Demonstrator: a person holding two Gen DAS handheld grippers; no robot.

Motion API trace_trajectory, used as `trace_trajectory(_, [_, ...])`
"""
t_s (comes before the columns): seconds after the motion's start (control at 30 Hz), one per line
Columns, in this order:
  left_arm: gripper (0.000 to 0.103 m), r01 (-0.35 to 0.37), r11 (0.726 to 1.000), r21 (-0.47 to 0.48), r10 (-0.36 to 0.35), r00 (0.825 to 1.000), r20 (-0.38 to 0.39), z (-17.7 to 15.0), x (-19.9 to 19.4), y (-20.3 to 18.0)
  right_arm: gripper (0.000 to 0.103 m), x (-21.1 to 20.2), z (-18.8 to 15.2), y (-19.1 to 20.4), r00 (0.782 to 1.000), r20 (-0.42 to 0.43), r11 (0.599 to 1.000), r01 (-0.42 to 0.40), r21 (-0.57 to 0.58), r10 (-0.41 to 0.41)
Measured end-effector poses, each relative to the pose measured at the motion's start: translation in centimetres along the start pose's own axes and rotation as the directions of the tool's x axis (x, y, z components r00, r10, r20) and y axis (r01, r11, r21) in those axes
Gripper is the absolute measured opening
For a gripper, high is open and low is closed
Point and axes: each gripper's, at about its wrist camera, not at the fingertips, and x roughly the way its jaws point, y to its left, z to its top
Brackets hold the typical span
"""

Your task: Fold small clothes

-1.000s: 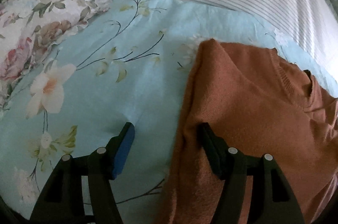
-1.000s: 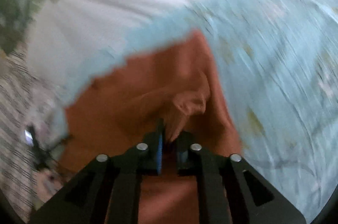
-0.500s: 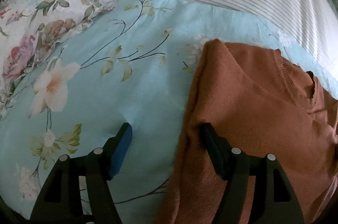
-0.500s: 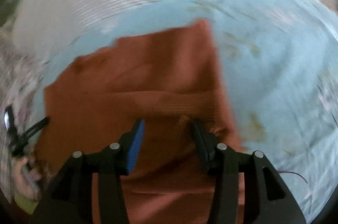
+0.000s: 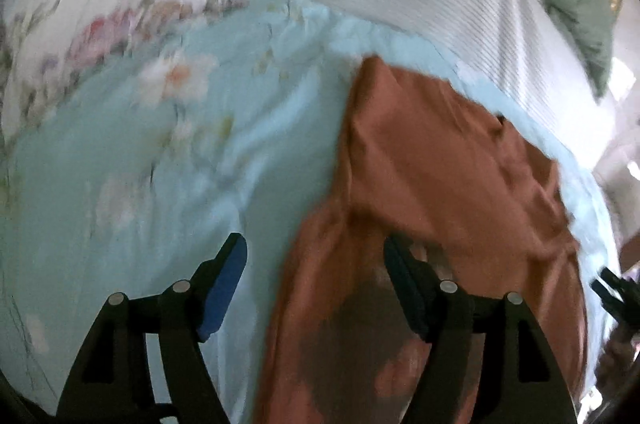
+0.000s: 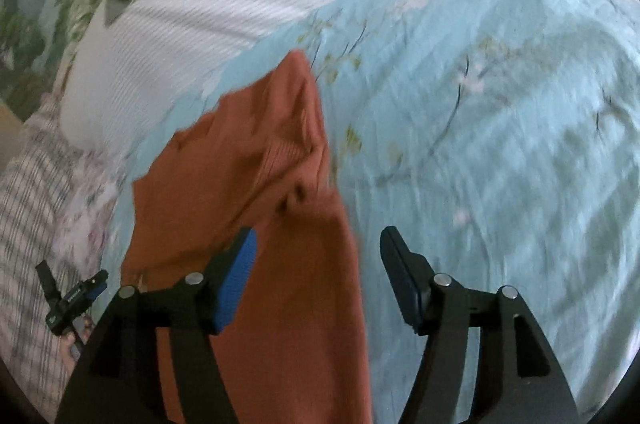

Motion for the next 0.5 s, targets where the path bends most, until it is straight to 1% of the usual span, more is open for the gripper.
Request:
trace_trajectory(0.1, [0.072,0.058,0.998,0.012,-0.057,0.995,-0.077,-3.4,-0.4,0.9,0.065,-0.3,-2.0,-0.9,0.999,-0.042,1.0,-0.009,-0.011,0.008])
trace_trajectory(0.17, [0.072,0.062,0.997,0.035,-0.058,0.992,-0.116,-5.6,-0.5,1.2,0.065,-0.4,-3.0,-1.4,0.997,-0.066,0.999,-0.036,-0.003,0.036])
trace_trajectory(0.23, [0.072,0.057,0.996,0.064,-0.05,0.992,-0.112,-7.1,-1.1,1.2,0.065,-1.0,-4.3,-1.5,0.994,-0.082,0.998,-0.068,-0.005,0.067])
trace_trajectory(0.3, [0.074,0.078,0.993,0.085,-0.069,0.991,-0.111,-8.3,-2.0,1.1,0.065,-1.6,-5.2,-1.4,0.99,-0.101,0.995,-0.099,-0.019,0.097])
trace_trajectory(0.37, [0.074,0.143,0.987,0.078,-0.132,0.983,-0.127,-9.6,-2.9,1.1,0.065,-2.3,-6.3,-1.2,0.979,-0.132,0.986,-0.163,-0.025,0.158])
trace_trajectory(0.4, [0.074,0.162,0.984,0.074,-0.151,0.979,-0.134,-10.3,-3.3,1.1,0.065,-2.5,-7.0,-1.1,0.969,-0.151,0.979,-0.201,-0.022,0.196])
trace_trajectory(0.5, [0.074,0.227,0.971,0.075,-0.214,0.965,-0.15,-12.3,-4.7,0.9,0.065,-3.6,-9.6,-0.6,0.939,-0.208,0.957,-0.288,-0.042,0.273])
